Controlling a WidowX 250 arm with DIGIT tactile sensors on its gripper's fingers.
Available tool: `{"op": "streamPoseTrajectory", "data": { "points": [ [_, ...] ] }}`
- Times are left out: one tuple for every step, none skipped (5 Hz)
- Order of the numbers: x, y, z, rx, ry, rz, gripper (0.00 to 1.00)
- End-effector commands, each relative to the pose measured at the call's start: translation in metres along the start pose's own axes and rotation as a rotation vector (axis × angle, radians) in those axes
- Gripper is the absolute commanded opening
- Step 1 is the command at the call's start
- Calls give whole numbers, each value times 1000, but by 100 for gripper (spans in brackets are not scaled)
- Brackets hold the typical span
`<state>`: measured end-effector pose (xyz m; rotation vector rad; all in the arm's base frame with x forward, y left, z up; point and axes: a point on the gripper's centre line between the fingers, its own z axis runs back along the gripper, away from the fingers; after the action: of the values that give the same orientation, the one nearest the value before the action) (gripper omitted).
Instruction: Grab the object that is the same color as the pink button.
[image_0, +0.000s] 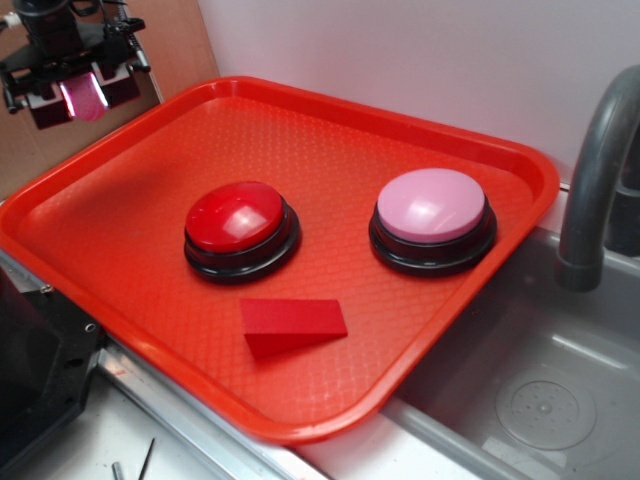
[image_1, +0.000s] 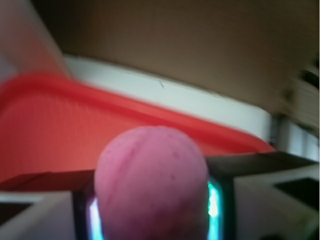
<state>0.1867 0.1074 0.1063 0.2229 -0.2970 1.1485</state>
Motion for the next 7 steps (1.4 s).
{"op": "streamPoseTrajectory", "data": {
  "points": [
    [-27,-27,98,-124,58,-352,0],
    [-34,-48,122,-221,165,-537,0],
    [-40,-60,131,-299,199,-737,0],
    [-38,-55,125,-369,305,-874,0],
    [-22,-46,107,-272,141,-812,0],
    [-17,-46,92,-332,211,-881,0],
    [4,-37,73,-314,154,-835,0]
  ]
}}
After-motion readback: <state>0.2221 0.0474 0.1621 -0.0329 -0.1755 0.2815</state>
